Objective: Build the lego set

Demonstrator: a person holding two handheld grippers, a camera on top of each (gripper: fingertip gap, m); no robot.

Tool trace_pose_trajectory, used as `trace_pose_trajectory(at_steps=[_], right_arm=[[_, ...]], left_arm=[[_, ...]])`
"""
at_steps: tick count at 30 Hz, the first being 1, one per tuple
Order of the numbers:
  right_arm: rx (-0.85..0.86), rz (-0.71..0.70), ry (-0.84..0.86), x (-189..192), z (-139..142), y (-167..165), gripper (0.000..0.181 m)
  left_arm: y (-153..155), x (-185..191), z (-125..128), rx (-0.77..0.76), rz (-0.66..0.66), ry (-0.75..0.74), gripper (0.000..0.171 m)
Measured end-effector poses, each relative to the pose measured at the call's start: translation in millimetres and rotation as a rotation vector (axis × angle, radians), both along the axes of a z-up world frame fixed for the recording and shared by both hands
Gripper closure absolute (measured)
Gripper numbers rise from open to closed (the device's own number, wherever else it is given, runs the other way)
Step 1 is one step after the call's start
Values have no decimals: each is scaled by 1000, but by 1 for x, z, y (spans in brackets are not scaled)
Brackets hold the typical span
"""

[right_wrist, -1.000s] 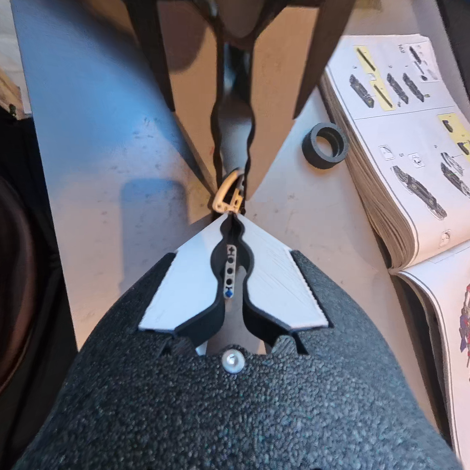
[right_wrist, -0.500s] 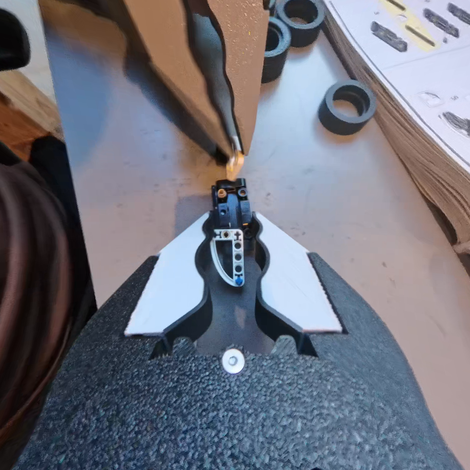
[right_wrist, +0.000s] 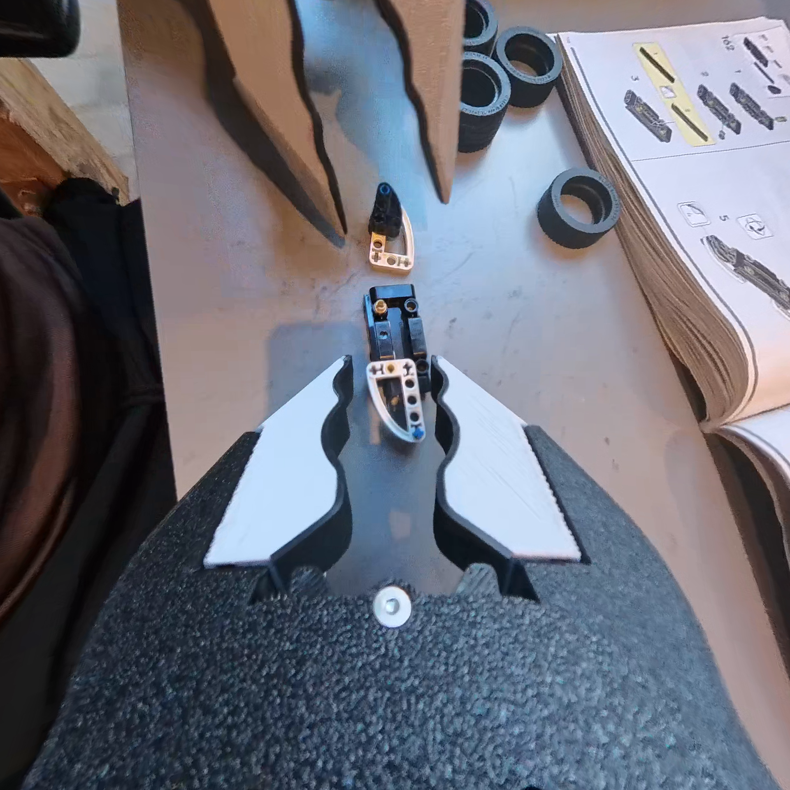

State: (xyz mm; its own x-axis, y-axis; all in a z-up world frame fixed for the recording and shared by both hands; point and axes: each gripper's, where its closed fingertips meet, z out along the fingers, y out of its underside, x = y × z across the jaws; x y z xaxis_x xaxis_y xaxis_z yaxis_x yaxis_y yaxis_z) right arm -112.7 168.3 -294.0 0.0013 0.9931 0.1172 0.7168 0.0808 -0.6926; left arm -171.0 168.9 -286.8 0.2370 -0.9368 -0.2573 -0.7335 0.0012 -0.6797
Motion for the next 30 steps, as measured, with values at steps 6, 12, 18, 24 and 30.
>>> trace_pose_trajectory(at_steps=[6, 12, 18, 24, 30], right_arm=[[-102, -44, 99, 9, 11, -6, 144], [-211, -60, 214, 1, 19, -15, 141], [-332, -103, 305, -11, 25, -17, 151], [-329, 18, 334, -19, 48, -42, 166], [-113, 55, 257, -22, 42, -43, 178]], left_arm=[[-8, 0, -22, -264, -39, 87, 145], [0, 6, -16, 43, 52, 77, 151], [-17, 25, 21, 664, 79, 109, 150], [-39, 41, 44, 845, 55, 125, 150], [-44, 35, 32, 642, 88, 47, 148]])
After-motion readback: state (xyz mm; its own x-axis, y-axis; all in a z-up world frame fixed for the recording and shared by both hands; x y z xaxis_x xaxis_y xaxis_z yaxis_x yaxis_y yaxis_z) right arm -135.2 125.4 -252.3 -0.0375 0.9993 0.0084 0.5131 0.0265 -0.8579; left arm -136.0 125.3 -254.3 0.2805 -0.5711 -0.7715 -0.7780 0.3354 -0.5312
